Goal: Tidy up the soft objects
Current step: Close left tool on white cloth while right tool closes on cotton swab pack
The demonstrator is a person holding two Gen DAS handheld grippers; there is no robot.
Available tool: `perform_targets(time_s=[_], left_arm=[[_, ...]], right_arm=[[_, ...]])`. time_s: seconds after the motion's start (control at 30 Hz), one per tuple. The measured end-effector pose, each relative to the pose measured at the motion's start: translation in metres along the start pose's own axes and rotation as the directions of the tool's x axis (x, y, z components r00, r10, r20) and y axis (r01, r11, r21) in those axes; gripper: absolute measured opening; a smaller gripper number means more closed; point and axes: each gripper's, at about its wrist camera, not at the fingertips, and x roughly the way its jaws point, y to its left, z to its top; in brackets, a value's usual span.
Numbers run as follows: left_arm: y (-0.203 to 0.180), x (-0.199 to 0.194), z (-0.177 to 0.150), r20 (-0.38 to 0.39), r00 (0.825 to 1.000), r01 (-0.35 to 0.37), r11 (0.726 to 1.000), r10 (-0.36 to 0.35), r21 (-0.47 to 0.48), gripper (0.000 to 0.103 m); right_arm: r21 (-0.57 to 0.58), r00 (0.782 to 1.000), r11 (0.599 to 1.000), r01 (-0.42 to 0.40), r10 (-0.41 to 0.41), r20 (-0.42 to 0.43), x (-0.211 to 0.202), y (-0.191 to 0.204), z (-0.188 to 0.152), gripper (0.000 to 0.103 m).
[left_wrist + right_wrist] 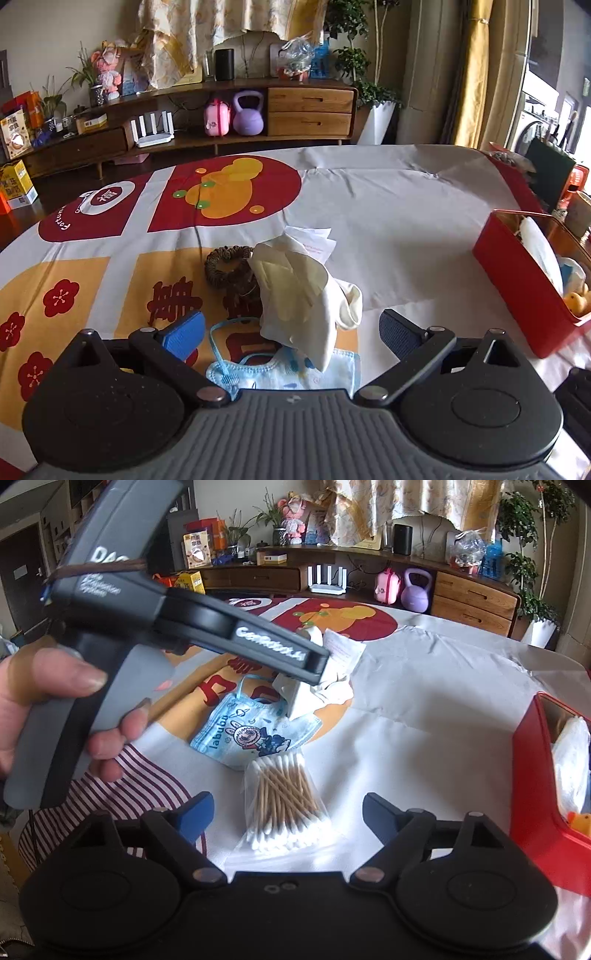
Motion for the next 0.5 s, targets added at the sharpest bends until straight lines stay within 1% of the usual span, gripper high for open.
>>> perform_targets(time_s=[0.2,0.27,0.33,0.4,0.43,0.5], left_arm=[[-0.006,0.024,0.005,0.002,0.999,-0.034,0.999,0.034,-0.008,0.100],[-0.010,0.031,0.006,-0.001,0.999,-0.033,0.999,0.033,-0.003,0.100],[-0.017,0.036,0.006,0.004,0.999,-0.037,0.999,0.037,0.027,0.098],[-0.026,0.040,0.005,0.017,0.999,-0.052,0.996,0.050,0.069,0.089],[-0.029,0.042,0.004,0.019,0.998,-0.055,0.995,0.054,0.085,0.087],[-0.035,0.045,0.003,0.022,0.998,-0.065,0.992,0.063,0.107,0.078]], right_arm=[[-0.030,1.000,1.000,-0.005,0.005,-0.014,0.013,0.000,0.001,0.085],[-0.042,1.000,0.999,-0.009,0.008,-0.018,0.016,0.001,0.000,0.082],[-0.053,1.000,0.999,-0.005,0.004,-0.023,0.019,0.002,-0.001,0.078],[-0.069,1.000,0.998,0.003,-0.005,-0.027,0.021,0.004,-0.003,0.075],[-0.076,1.000,0.997,0.007,-0.009,-0.029,0.022,0.005,-0.004,0.072],[-0.089,0.999,0.996,0.015,-0.018,-0.034,0.024,0.007,-0.006,0.067]])
